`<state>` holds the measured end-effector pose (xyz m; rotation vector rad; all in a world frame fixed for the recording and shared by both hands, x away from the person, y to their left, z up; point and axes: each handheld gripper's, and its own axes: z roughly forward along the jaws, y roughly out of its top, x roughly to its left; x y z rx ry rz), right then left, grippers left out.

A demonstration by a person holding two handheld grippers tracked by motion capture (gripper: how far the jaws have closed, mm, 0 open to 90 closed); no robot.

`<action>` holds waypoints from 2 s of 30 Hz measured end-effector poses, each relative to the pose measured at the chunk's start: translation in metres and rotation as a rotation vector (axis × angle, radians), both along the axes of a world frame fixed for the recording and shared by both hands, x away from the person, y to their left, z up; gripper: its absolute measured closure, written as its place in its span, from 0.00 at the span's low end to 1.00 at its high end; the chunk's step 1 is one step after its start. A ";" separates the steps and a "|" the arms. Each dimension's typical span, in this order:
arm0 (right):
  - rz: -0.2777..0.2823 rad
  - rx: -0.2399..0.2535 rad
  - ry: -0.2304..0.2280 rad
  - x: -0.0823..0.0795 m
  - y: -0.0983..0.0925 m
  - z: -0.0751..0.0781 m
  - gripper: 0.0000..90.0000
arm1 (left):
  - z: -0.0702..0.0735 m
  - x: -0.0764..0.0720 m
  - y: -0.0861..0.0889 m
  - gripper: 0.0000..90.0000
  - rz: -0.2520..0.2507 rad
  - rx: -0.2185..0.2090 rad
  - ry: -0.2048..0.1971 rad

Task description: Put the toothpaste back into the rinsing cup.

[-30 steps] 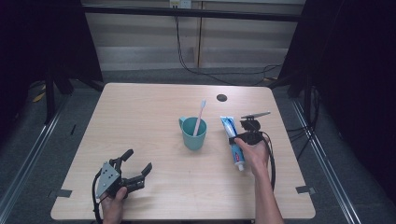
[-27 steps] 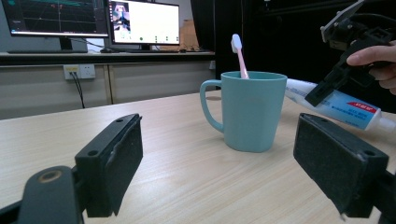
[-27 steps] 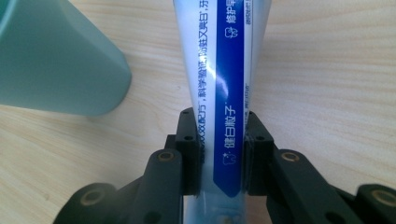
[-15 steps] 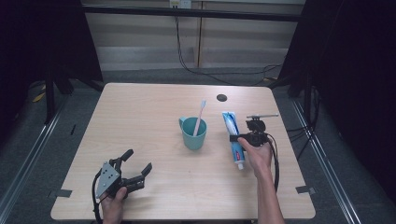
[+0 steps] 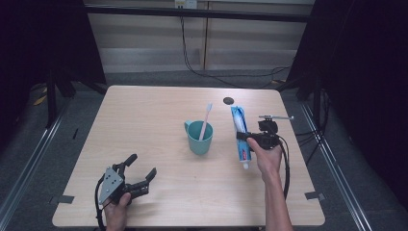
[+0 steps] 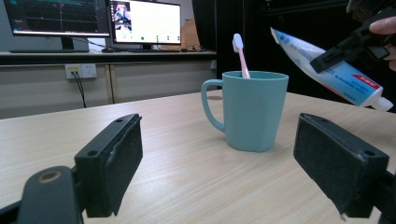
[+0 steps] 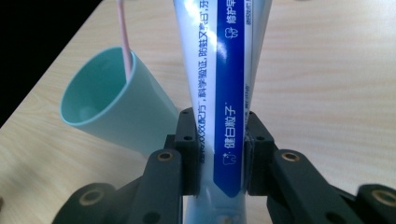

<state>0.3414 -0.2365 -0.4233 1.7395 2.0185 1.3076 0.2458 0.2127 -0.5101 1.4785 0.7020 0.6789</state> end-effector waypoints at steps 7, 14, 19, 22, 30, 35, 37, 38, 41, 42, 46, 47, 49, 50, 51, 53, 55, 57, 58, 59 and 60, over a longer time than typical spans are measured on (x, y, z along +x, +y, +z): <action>0.007 0.015 -0.103 -0.004 0.002 0.012 0.80 | 0.000 0.000 0.000 0.17 -0.001 0.000 0.000; 0.007 0.030 -0.176 -0.009 0.002 0.019 0.80 | 0.000 0.000 0.000 0.17 -0.002 0.002 0.001; 0.010 0.040 -0.246 -0.010 0.005 0.024 0.80 | 0.000 0.000 0.000 0.17 -0.002 0.001 0.001; 0.010 0.039 -0.282 -0.011 0.007 0.028 0.80 | 0.000 0.000 0.000 0.17 -0.004 0.001 0.001; 0.020 0.037 -0.366 -0.014 0.011 0.040 0.80 | 0.000 0.000 0.000 0.17 -0.006 0.000 -0.001; 0.013 0.052 -0.427 -0.017 0.012 0.045 0.80 | 0.000 0.000 0.000 0.17 -0.006 -0.002 -0.002; 0.010 0.059 -0.446 -0.017 0.013 0.047 0.80 | 0.000 0.000 0.000 0.17 -0.005 -0.002 -0.002; 0.010 0.063 -0.448 -0.017 0.013 0.048 0.80 | 0.000 0.000 0.000 0.17 -0.006 -0.001 -0.001; 0.010 0.072 -0.466 -0.017 0.015 0.050 0.80 | 0.000 0.000 0.000 0.17 -0.005 -0.002 -0.002; 0.010 0.072 -0.468 -0.017 0.016 0.051 0.80 | 0.000 0.000 0.000 0.17 -0.006 -0.002 -0.003; 0.018 0.076 -0.485 -0.016 0.019 0.056 0.80 | 0.000 0.000 0.000 0.17 -0.007 -0.003 -0.002; 0.021 0.078 -0.486 -0.015 0.019 0.058 0.80 | 0.000 0.000 0.000 0.17 -0.007 -0.003 -0.002; 0.024 0.079 -0.489 -0.015 0.021 0.060 0.80 | 0.000 0.000 0.000 0.17 -0.007 -0.003 -0.002; 0.027 0.082 -0.493 -0.014 0.022 0.061 0.80 | 0.000 0.000 0.000 0.17 -0.007 -0.003 -0.002; 0.029 0.078 -0.498 -0.014 0.023 0.063 0.80 | 0.000 0.000 0.000 0.17 -0.007 -0.003 -0.002; 0.038 0.084 -0.510 -0.013 0.025 0.065 0.80 | 0.000 0.000 0.000 0.17 -0.007 -0.002 -0.002; 0.042 0.086 -0.516 -0.012 0.027 0.068 0.80 | 0.000 0.000 0.000 0.17 -0.006 -0.003 -0.002; 0.051 0.082 -0.524 -0.011 0.029 0.071 0.80 | 0.000 0.000 0.000 0.17 -0.006 -0.003 -0.002; 0.057 0.078 -0.527 -0.010 0.030 0.072 0.80 | 0.000 0.000 0.000 0.17 -0.007 -0.003 -0.002; 0.062 0.078 -0.526 -0.009 0.032 0.074 0.80 | 0.000 0.000 0.000 0.17 -0.007 -0.003 -0.002; 0.063 0.079 -0.532 -0.009 0.033 0.075 0.80 | 0.000 0.000 0.000 0.17 -0.007 -0.003 -0.003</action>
